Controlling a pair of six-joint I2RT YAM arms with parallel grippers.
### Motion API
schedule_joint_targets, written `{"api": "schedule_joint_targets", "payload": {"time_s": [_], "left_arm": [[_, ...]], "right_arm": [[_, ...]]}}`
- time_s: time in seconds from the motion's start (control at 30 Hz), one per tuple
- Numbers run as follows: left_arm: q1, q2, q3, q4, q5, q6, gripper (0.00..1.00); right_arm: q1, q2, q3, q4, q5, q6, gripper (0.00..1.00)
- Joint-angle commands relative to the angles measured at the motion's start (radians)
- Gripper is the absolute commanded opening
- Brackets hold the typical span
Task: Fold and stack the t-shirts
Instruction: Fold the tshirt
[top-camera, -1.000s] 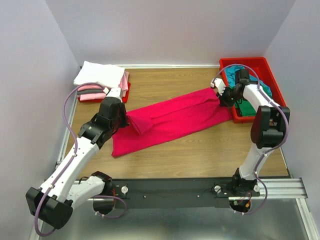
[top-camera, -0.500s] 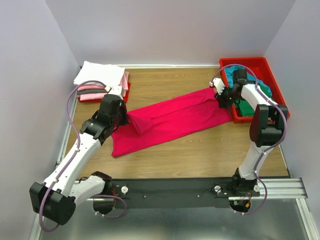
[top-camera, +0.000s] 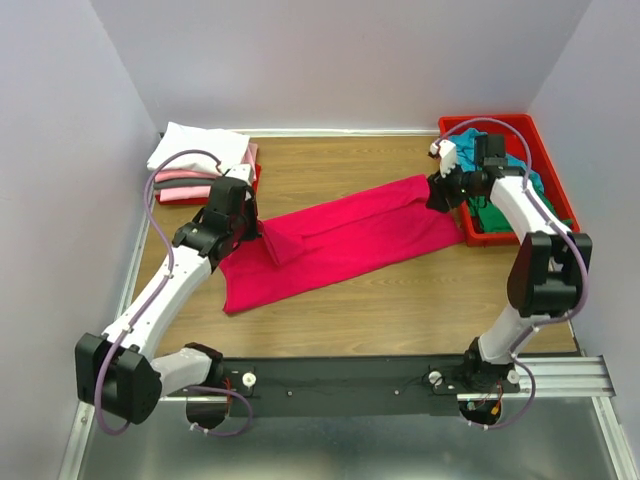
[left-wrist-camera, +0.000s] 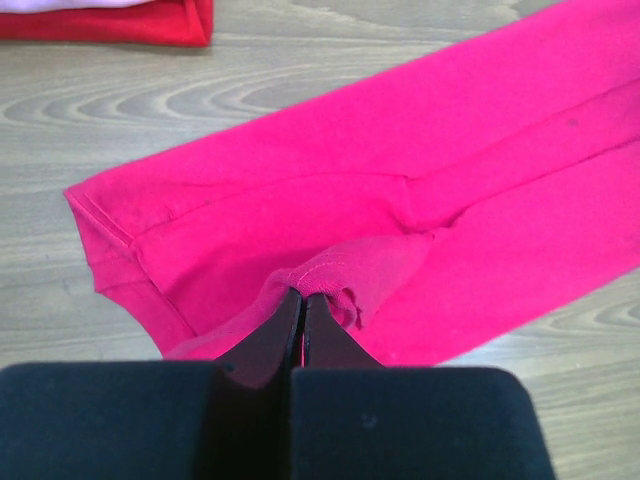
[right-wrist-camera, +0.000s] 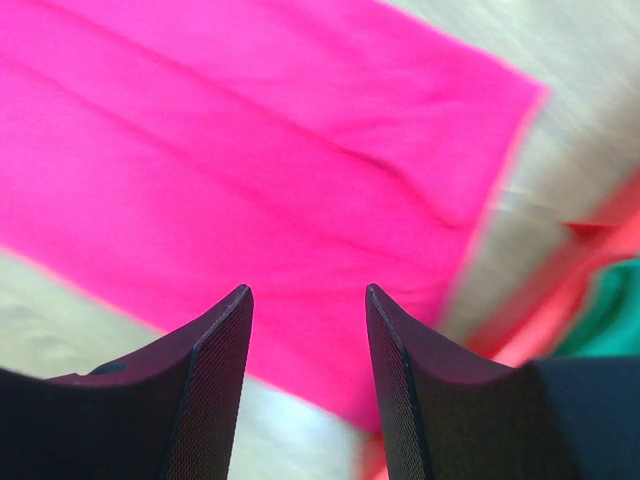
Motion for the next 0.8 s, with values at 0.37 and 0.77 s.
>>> {"api": "schedule_joint_targets", "payload": {"time_s": [0.37,0.77], "left_arm": [[0.056,0.148,0.061,0.096,-0.011,0.053,0.00],[0.067,0.325,0.128,0.122,-0.015,0.073,0.00]], "right_arm": [[0.004,-0.145,-0.255,0.083,-0.305,0.127,0.56],[0.004,-0.160,-0.272,0.083,-0.334,0.113,0.56]]}}
